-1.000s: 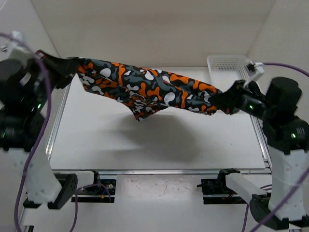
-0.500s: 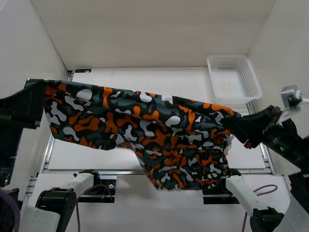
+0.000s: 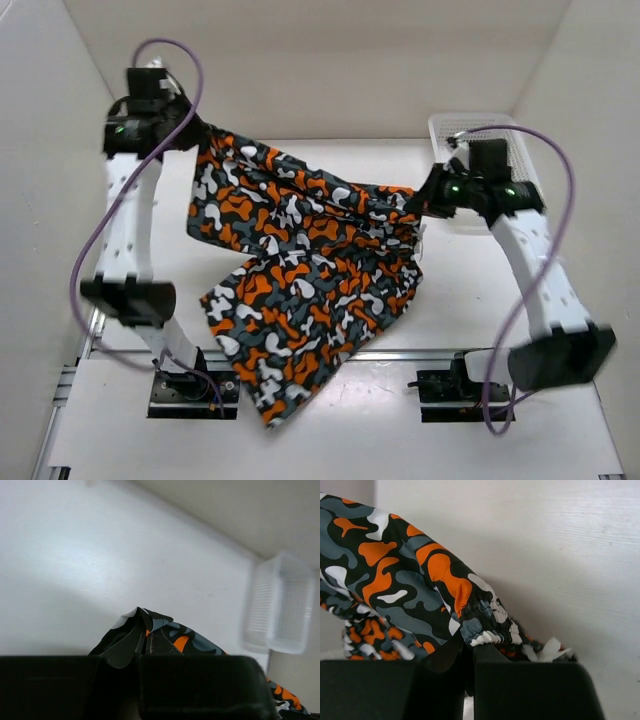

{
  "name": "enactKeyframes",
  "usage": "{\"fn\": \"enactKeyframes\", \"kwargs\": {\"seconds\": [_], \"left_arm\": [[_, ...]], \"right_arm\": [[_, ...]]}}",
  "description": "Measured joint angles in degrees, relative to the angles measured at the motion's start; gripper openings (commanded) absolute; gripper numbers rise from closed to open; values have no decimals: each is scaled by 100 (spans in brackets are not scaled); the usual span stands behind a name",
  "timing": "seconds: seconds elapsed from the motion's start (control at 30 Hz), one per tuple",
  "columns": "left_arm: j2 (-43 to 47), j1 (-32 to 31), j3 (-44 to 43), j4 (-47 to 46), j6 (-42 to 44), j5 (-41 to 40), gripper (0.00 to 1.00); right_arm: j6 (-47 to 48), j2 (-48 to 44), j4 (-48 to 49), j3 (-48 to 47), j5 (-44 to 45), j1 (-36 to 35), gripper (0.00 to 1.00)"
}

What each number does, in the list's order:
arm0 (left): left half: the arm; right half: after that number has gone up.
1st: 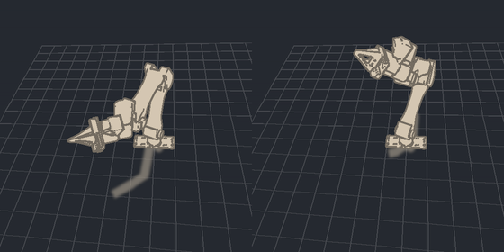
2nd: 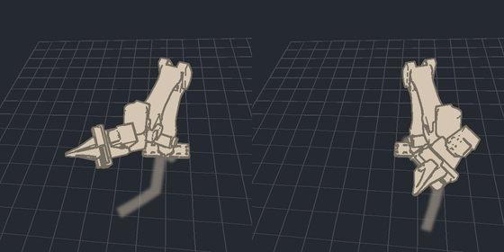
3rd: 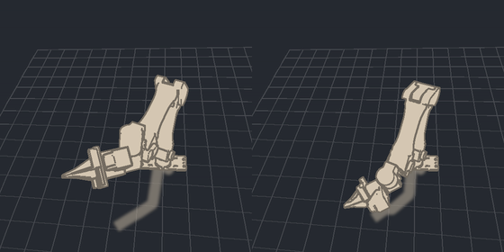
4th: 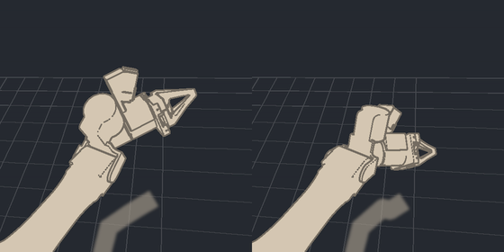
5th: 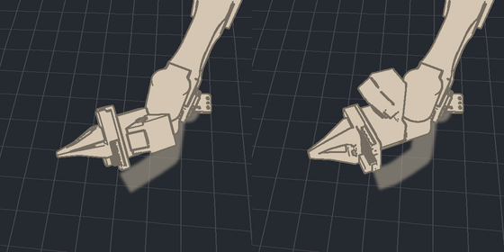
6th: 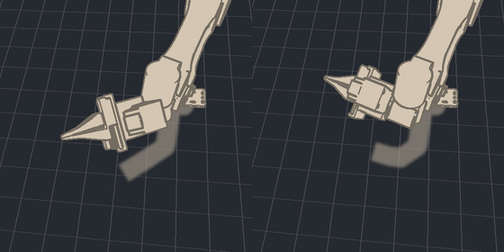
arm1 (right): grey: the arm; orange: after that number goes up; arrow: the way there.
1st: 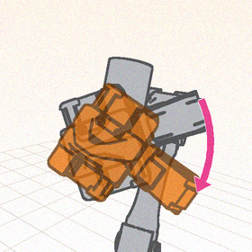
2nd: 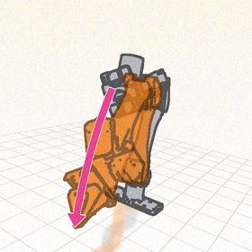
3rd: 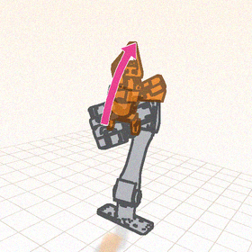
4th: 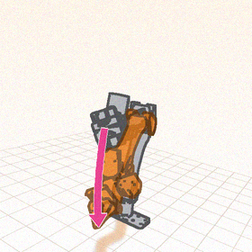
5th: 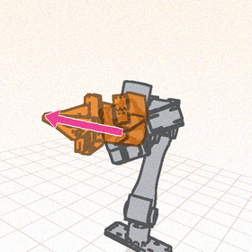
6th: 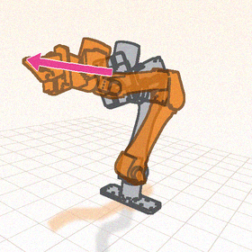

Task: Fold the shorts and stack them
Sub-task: Flatten the shorts out, then fold the shorts

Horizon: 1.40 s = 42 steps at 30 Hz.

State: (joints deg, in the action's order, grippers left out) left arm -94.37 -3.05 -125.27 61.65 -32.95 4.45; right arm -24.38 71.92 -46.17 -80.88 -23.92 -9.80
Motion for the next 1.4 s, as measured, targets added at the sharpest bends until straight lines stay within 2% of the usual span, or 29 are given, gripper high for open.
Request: {"fn": "enactKeyframes", "kwargs": {"seconds": [0.17, 0.27, 0.4, 0.53, 0.67, 0.83, 1.0, 1.1, 1.27, 1.4], "left_arm": [[-1427, 74, 101, 2, 127, -208, 10], [-2039, 160, -90, 20, 164, -203, 10], [-2868, 302, -883, 46, 173, -81, 10], [-3309, 448, -1462, -44, 184, 70, 10], [-3250, 553, -1346, -90, 186, 199, 10], [-2275, 492, 304, -15, 208, 214, 10], [-315, 138, 2789, 52, 138, 203, 10], [837, -216, 3875, 72, -4, 212, 10], [2164, -938, 5095, 66, -391, 190, 10], [2461, -1513, 5827, 70, -750, 72, 10]], "right_arm": [[48, 1882, 697, -28, 175, 4, 0], [55, 3204, 898, -579, 173, 7, 0], [-33, 4503, 1027, -1617, 111, 7, 0], [-90, 5184, 977, -2741, 72, 15, 0], [-85, 5209, 964, -3012, -22, 42, 0], [-20, 4767, 881, -2308, -31, 114, 0], [109, 3926, 717, -1296, -22, 350, 0], [179, 3436, 686, -809, -22, 538, 0], [249, 2761, 662, -164, 0, 719, 0], [297, 2162, 485, 166, 155, 715, 0]]}}
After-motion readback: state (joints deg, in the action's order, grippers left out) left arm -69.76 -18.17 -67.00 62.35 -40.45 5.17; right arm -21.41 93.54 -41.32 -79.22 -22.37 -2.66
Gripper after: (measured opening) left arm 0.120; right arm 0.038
